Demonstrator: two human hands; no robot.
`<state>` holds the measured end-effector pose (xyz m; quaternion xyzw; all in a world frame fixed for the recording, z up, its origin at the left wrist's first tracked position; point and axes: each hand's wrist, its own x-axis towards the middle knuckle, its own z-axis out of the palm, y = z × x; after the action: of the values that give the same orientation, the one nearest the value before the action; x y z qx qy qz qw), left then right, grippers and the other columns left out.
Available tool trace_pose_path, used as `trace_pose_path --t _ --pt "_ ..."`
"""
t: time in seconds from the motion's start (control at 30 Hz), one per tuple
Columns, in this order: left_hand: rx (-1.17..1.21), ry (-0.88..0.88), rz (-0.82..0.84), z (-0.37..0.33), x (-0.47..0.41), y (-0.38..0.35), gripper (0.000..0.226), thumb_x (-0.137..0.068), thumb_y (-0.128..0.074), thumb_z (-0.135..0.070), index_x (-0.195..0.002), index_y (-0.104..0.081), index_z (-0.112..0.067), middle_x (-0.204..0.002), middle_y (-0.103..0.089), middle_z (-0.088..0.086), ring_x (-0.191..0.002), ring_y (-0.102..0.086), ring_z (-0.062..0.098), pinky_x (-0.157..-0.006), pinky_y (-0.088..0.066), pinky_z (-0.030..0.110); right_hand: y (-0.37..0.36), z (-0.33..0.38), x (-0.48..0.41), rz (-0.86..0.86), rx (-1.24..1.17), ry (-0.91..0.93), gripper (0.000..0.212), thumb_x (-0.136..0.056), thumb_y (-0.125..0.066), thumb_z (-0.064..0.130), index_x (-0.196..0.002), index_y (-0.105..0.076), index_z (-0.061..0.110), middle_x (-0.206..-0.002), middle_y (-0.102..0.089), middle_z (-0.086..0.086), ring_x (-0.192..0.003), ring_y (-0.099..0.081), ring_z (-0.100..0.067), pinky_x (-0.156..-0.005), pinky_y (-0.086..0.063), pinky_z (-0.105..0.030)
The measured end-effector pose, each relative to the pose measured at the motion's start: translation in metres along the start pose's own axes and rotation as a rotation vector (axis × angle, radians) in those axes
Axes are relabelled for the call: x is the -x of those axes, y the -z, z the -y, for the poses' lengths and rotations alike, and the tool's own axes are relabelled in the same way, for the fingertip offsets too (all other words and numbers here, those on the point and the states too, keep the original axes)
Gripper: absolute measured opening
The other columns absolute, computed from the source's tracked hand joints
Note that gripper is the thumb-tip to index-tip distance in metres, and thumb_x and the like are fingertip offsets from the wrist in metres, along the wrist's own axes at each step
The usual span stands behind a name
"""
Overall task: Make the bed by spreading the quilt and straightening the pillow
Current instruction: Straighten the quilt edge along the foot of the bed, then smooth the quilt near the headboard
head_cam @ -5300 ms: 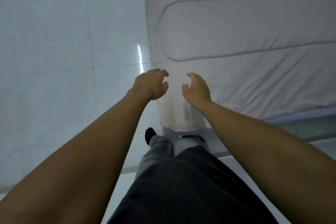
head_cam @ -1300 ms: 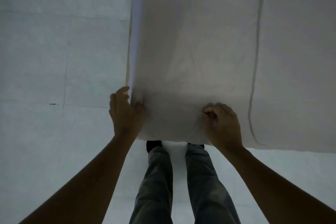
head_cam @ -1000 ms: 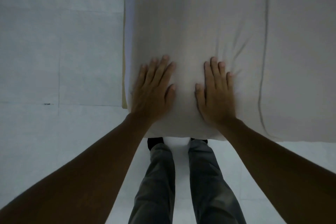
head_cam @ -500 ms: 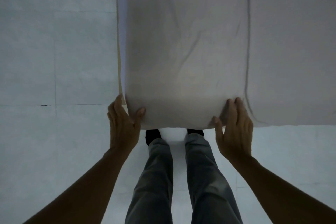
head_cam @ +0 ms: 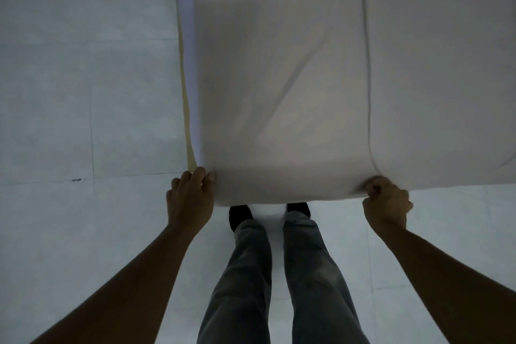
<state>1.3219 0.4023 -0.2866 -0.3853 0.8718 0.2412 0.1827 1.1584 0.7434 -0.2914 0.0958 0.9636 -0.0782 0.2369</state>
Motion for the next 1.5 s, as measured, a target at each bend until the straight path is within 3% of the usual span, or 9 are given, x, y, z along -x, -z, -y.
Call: trace_pose_path --t 0.2,0.3,0.4,0.57,0.77,0.97,1.17,1.33,1.5 --pt "0.068 0.230 0.057 -0.038 0.007 0.034 0.049 -0.091 -0.062 -0.040 -0.127 -0.044 -0.013 -0.130 -0.054 0.012 -0.119 -0.049 0.034 -0.097 -0.040 0.045 -0.006 -0.040 0.067 0.179 -0.145 -0.036 0.022 -0.088 -0.065 0.007 -0.100 -0.065 0.025 -0.096 -0.072 -0.002 -0.097 -0.065 -0.029 -0.093 -0.049 -0.044" --pt "0.048 0.146 0.077 -0.059 0.033 0.059 0.067 -0.083 -0.071 -0.033 -0.138 -0.037 -0.014 -0.137 -0.051 0.011 -0.123 -0.048 0.033 -0.101 -0.041 0.047 0.001 -0.026 0.103 0.313 -0.303 0.090 0.029 -0.090 -0.062 0.008 -0.107 -0.058 0.031 -0.100 -0.068 0.009 -0.093 -0.065 -0.015 -0.091 -0.054 -0.044" --pt "-0.009 0.042 0.191 -0.084 0.063 0.087 0.053 -0.091 -0.060 -0.033 -0.139 -0.041 -0.019 -0.137 -0.056 0.007 -0.122 -0.049 0.031 -0.102 -0.041 0.045 0.025 0.007 0.128 0.401 -0.343 0.191 0.032 -0.093 -0.053 0.015 -0.116 -0.054 0.038 -0.097 -0.068 0.007 -0.097 -0.065 -0.014 -0.090 -0.055 -0.038" --pt "-0.246 -0.240 0.290 -0.130 0.104 0.148 0.038 -0.099 -0.038 -0.021 -0.135 -0.051 -0.025 -0.135 -0.059 0.002 -0.124 -0.049 0.026 -0.103 -0.037 0.039 0.089 0.075 0.149 0.396 -0.371 0.423 0.034 -0.098 -0.043 0.018 -0.129 -0.057 0.018 -0.111 -0.069 -0.006 -0.102 -0.065 -0.022 -0.092 -0.055 -0.039" --pt "0.254 -0.248 0.296 -0.144 0.098 0.226 0.030 -0.104 -0.040 -0.027 -0.128 -0.058 -0.024 -0.123 -0.064 0.000 -0.104 -0.064 0.020 -0.080 -0.053 0.030 0.166 0.159 0.161 0.286 -0.604 0.455 0.023 -0.098 -0.051 0.020 -0.115 -0.065 0.026 -0.105 -0.072 0.003 -0.094 -0.067 -0.013 -0.088 -0.057 -0.035" --pt "0.580 -0.252 0.193 -0.102 0.064 0.307 0.021 -0.101 -0.051 -0.030 -0.118 -0.061 -0.038 -0.116 -0.065 -0.010 -0.103 -0.064 0.006 -0.076 -0.050 0.016 0.214 0.254 0.189 0.223 -0.839 0.566 0.025 -0.100 -0.051 0.013 -0.110 -0.069 0.026 -0.093 -0.074 0.007 -0.086 -0.070 -0.010 -0.085 -0.058 -0.033" --pt "0.684 -0.345 0.202 -0.031 0.022 0.411 0.019 -0.101 -0.053 -0.031 -0.112 -0.061 -0.044 -0.115 -0.068 -0.014 -0.104 -0.064 0.006 -0.090 -0.051 0.024 0.237 0.374 0.245 0.152 -1.032 0.655 0.027 -0.101 -0.049 0.000 -0.112 -0.068 0.016 -0.096 -0.073 -0.004 -0.087 -0.070 -0.020 -0.084 -0.059 -0.040" --pt "0.740 -0.399 0.173 0.038 -0.010 0.500 0.020 -0.100 -0.055 -0.025 -0.115 -0.065 -0.035 -0.108 -0.072 -0.017 -0.101 -0.068 0.004 -0.088 -0.052 0.023 0.248 0.462 0.276 0.221 -0.906 0.808 0.047 -0.097 -0.053 0.001 -0.138 -0.047 0.024 -0.110 -0.065 -0.001 -0.081 -0.069 -0.022 -0.077 -0.059 -0.041" --pt "0.803 -0.391 0.048 0.067 -0.063 0.551 0.024 -0.099 -0.056 -0.016 -0.111 -0.066 -0.034 -0.105 -0.073 -0.016 -0.097 -0.069 0.006 -0.087 -0.052 0.026 0.275 0.531 0.273 0.232 -0.887 0.889 0.053 -0.094 -0.053 -0.006 -0.139 -0.046 0.022 -0.110 -0.064 -0.002 -0.081 -0.067 -0.020 -0.075 -0.056 -0.027"
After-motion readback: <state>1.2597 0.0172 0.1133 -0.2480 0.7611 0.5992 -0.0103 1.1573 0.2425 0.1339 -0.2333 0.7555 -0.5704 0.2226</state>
